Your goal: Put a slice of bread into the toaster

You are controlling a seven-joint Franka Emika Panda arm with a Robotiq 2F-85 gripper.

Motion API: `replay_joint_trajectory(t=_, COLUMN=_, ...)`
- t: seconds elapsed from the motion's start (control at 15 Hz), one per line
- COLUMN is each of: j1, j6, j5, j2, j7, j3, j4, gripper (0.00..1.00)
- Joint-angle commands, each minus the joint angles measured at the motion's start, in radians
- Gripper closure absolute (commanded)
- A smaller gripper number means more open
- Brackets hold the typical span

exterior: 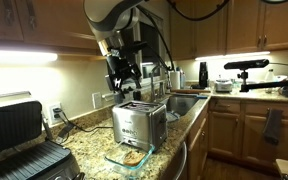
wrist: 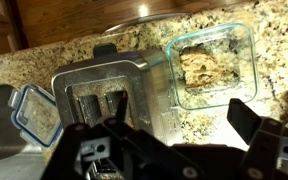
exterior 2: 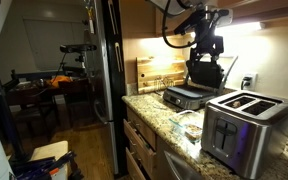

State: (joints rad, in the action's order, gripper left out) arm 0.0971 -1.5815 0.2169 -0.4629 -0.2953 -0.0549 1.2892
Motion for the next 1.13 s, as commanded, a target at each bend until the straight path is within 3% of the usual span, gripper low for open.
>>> replay_joint_trajectory(t=0.0, j1=0.008, j6=-0.032, j5=0.001, j2=0.125, j7=-0.040, j3=0.010, j4=0.174, gripper=0.00)
replay_joint_trajectory(t=0.93, j1=0.000, j6=-0.056, j5=-0.021, j2=0.265, j7=-0.073, j3=0.044, j4=0.386, gripper=0.00)
replay_joint_trajectory(t=1.0, j1=0.000, j6=-0.010, j5=-0.002, j2=0.189, j7=-0.043, j3=0.042, j4=0.284, gripper=0.00)
replay_joint_trajectory(t=1.07, j1=-0.001, j6=-0.013, j5=-0.004, j2=0.196, j7=-0.044, j3=0.044, j4=0.296, gripper=0.00)
